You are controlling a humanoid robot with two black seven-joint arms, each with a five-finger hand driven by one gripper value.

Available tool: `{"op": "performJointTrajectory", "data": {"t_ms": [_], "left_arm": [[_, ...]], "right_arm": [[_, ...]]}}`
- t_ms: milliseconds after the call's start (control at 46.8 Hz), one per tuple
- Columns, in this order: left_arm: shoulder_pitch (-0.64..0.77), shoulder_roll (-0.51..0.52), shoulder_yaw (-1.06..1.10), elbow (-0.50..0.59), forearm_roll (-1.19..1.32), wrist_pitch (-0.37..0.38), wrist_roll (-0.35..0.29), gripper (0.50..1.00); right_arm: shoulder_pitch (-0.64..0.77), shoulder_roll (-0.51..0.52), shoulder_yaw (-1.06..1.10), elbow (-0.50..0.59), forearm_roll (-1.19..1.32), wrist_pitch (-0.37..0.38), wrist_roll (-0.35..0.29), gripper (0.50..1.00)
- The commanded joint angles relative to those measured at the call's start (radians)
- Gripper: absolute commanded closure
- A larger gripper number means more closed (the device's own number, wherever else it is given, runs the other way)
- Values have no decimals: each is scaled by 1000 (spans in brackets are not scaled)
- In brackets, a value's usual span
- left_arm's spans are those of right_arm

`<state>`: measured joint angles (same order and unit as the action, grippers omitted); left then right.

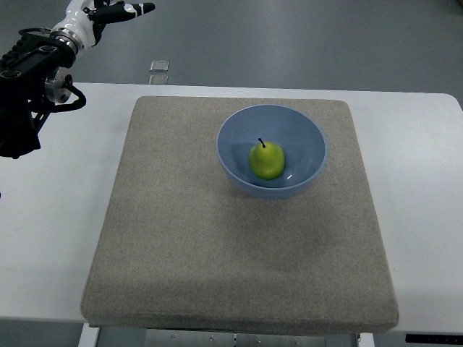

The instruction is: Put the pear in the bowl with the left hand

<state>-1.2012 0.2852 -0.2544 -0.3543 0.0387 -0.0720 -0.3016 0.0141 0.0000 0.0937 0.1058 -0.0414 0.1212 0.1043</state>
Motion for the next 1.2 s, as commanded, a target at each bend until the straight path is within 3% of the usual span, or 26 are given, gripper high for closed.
{"op": "performJointTrajectory", "data": {"t_ms": [0, 85, 192, 1174], "left_arm": [[18, -1, -8, 0, -68, -43, -7, 508], [49, -3, -37, -2, -85, -129, -27, 510], [86, -14, -120, -2, -83, -183, -43, 508], [109, -14, -166, 1, -83, -147, -47, 508]], "right_arm": [[1, 0, 0, 0, 0, 0, 0, 574], [1, 0, 0, 0, 0, 0, 0, 574], [0, 0, 0, 0, 0, 0, 0, 574], [0, 0, 1, 0, 2, 0, 0, 574]]}}
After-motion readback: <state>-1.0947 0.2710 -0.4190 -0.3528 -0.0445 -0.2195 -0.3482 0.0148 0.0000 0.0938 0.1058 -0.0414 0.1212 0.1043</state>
